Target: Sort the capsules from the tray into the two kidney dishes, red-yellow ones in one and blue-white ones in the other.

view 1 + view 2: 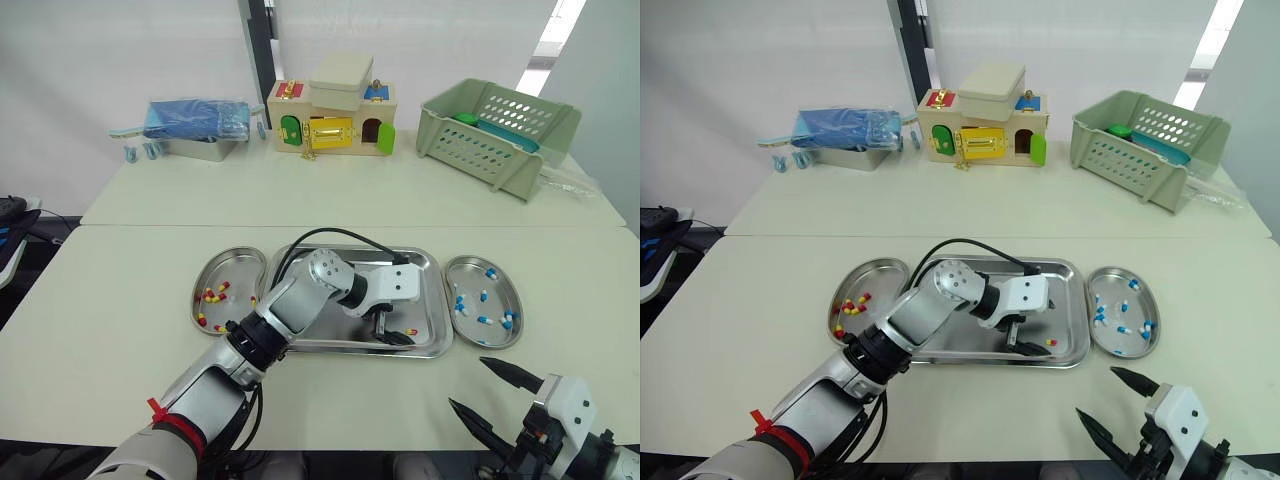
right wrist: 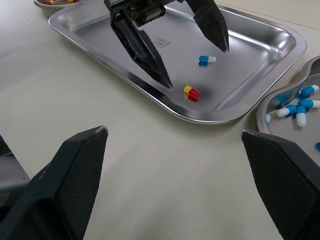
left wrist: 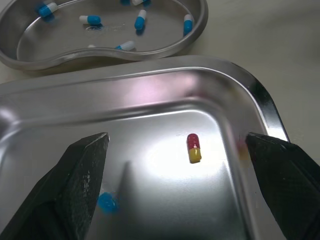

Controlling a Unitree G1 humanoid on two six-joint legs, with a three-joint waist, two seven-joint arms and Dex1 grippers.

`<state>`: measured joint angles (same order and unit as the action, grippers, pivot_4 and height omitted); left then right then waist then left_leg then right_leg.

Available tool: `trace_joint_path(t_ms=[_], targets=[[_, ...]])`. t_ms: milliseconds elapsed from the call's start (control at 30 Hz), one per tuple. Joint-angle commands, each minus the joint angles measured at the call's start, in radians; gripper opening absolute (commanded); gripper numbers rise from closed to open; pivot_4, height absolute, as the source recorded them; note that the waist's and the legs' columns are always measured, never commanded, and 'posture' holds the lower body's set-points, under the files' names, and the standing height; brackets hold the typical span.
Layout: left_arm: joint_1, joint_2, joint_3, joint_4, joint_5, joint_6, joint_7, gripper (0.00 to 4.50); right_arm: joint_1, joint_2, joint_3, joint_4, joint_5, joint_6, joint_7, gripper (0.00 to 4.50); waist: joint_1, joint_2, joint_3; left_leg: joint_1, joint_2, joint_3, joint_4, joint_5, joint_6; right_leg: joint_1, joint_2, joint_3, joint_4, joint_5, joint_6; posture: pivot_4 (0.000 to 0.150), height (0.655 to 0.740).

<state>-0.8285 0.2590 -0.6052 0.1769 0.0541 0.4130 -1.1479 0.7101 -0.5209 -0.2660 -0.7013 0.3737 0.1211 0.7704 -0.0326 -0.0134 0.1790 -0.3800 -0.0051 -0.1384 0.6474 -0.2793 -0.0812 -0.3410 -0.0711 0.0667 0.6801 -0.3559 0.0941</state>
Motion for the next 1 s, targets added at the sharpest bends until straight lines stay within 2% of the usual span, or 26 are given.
trace_joint_path(t_ms=[33, 400, 533, 900, 1000], targets=[[0.000, -0.014, -0.019, 0.014, 0.019, -0.039, -0.001, 4.49, -0.007, 0.001, 0.004, -0.038, 0.006, 0.005, -0.022, 4.50, 0.000, 0.000, 0.000, 0.000, 0.000, 0.000, 0.000, 0.000, 0.000, 0.000, 0.000, 0.000, 0.000, 0.000, 0.000, 0.150, 0.7400], [-0.007, -0.064, -0.035, 0.123, 0.072, -0.101, 0.017, 4.49, -0.002, -0.001, 0.014, -0.056, 0.006, 0.018, -0.043, 4.50, 0.001, 0.000, 0.000, 0.000, 0.000, 0.000, 0.000, 0.000, 0.000, 0.000, 0.000, 0.000, 0.000, 0.000, 0.000, 0.150, 0.7400], [-0.009, -0.072, -0.033, 0.139, 0.082, -0.116, 0.013, 3.62, 0.000, -0.001, 0.013, -0.055, 0.005, 0.016, -0.043, 4.50, 0.001, 0.000, 0.000, 0.000, 0.000, 0.000, 0.000, 0.000, 0.000, 0.000, 0.000, 0.000, 0.000, 0.000, 0.000, 0.150, 0.7400], [0.009, -0.058, -0.040, 0.125, 0.101, -0.121, -0.001, 0.02, 0.007, 0.001, 0.013, -0.040, 0.002, 0.004, -0.039, 4.50, 0.000, 0.000, 0.000, 0.000, 0.000, 0.000, 0.000, 0.000, 0.000, 0.000, 0.000, 0.000, 0.000, 0.000, 0.000, 0.150, 0.7400], [0.012, -0.054, -0.041, 0.118, 0.101, -0.119, -0.004, 0.02, 0.007, 0.002, 0.016, -0.035, 0.000, -0.001, -0.036, 4.50, 0.000, 0.000, 0.000, 0.000, 0.000, 0.000, 0.000, 0.000, 0.000, 0.000, 0.000, 0.000, 0.000, 0.000, 0.000, 0.150, 0.7400]])
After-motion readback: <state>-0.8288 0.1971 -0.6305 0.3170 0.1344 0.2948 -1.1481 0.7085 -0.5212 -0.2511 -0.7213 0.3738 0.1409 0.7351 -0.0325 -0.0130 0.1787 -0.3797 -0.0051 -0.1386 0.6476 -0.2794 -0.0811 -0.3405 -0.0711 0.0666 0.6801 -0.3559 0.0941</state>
